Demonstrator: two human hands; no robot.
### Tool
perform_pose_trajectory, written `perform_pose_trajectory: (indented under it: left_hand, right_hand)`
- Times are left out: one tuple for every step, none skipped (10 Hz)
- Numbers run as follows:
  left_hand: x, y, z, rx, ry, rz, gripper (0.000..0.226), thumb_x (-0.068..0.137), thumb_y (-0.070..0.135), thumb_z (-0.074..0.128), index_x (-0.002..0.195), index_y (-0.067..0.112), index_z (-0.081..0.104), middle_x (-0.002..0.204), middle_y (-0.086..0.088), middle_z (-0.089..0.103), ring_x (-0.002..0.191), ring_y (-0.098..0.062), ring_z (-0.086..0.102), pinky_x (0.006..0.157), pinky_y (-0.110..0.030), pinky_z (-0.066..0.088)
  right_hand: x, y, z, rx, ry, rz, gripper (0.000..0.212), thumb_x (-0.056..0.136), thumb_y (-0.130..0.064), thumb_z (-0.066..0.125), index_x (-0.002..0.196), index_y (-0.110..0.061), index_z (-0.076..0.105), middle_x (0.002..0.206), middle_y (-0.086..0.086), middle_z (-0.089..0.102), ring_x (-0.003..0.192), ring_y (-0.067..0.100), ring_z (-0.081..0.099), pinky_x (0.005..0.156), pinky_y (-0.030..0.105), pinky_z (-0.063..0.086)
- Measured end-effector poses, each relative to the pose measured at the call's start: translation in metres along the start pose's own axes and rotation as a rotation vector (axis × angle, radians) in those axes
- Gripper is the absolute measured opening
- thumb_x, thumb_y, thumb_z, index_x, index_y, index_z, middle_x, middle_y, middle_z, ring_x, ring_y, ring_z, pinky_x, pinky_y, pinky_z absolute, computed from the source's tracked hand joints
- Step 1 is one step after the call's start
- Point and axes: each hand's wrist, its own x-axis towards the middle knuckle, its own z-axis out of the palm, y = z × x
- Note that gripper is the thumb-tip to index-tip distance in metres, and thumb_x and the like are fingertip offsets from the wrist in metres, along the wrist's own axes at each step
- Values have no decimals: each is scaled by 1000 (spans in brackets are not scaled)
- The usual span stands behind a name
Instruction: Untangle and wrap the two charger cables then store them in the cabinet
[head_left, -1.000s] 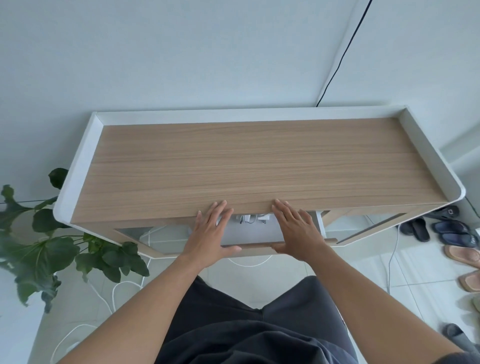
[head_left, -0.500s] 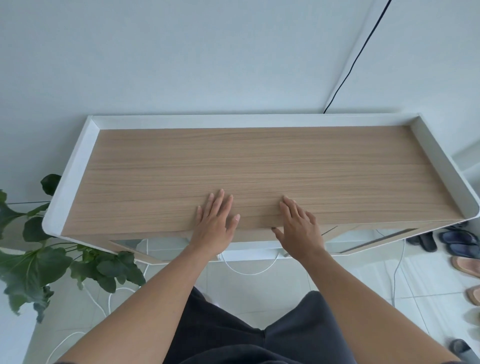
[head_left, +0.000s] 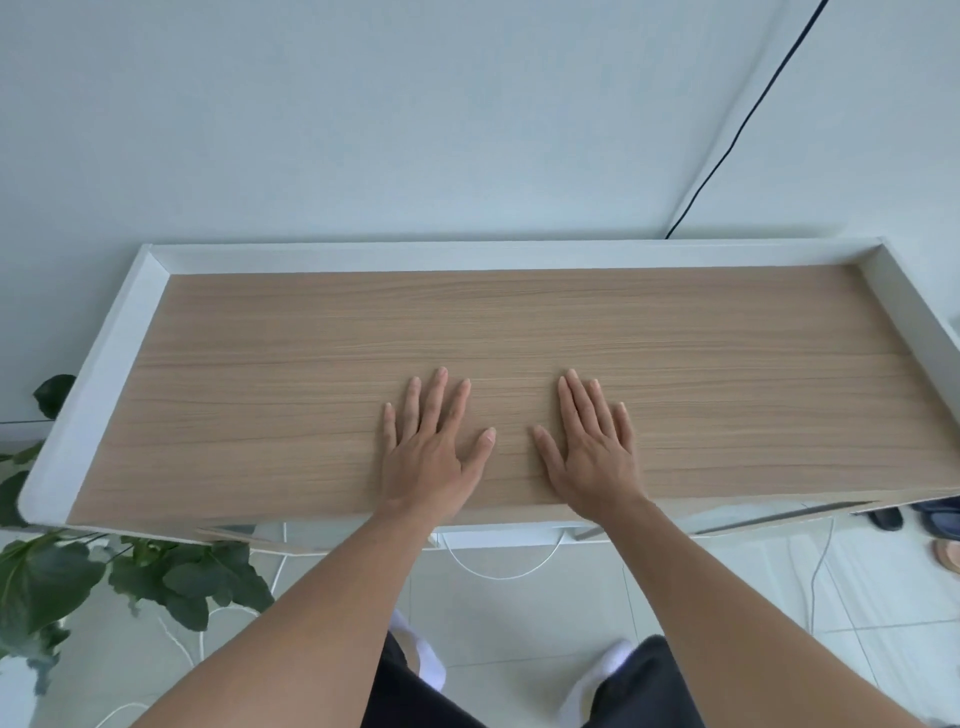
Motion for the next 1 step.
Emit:
perform_pose_trajectory:
  left_hand:
    - [23, 5, -1, 27, 20, 10, 80, 103, 82, 14, 173, 46, -5, 181, 17, -20, 169, -19, -20, 136, -56, -7]
  right_hand:
    - [27, -8, 3, -52, 42, 42, 84, 107, -76, 15, 176, -28, 0, 183, -18, -6, 169, 9, -13, 137, 51, -1]
